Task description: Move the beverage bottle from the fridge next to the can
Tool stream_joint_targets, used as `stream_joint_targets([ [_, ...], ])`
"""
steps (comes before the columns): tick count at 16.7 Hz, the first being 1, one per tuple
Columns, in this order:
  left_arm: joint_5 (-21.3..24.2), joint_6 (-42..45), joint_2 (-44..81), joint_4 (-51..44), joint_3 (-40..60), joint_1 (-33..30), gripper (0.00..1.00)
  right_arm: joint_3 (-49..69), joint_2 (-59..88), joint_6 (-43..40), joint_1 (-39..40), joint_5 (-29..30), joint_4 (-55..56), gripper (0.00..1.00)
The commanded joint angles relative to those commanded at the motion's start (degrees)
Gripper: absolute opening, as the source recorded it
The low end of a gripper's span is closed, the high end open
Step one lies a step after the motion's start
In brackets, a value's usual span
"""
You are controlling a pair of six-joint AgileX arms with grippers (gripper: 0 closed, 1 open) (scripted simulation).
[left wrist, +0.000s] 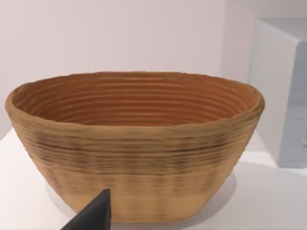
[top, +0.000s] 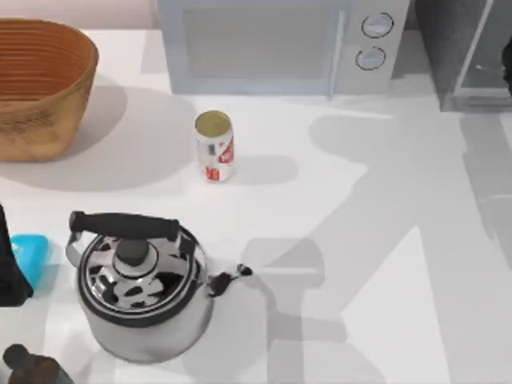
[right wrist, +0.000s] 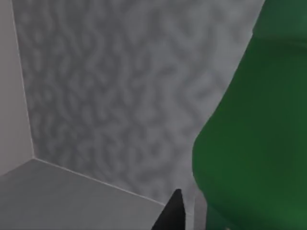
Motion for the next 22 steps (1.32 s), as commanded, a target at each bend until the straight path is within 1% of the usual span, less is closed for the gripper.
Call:
stream_joint_targets([
  [1,0.0,0.0,0.0,0.0,0.0,0.0,1.00,0.0,0.0,0.0,0.0,0.0,0.0,0.02],
  [2,0.0,0.0,0.0,0.0,0.0,0.0,1.00,0.0,0.0,0.0,0.0,0.0,0.0,0.00],
  [11,0.0,0.0,0.0,0.0,0.0,0.0,1.00,0.0,-0.3,0.1,0.2,0.0,-0.2,0.00],
  [17,0.0,0.0,0.0,0.0,0.0,0.0,1.00,1.7,-5.5,0.2,0.2,-0.1,-7.2,0.00],
  [22,0.0,0.0,0.0,0.0,0.0,0.0,1.00,1.7,-5.8,0.3,0.2,-0.1,-7.8,0.00],
])
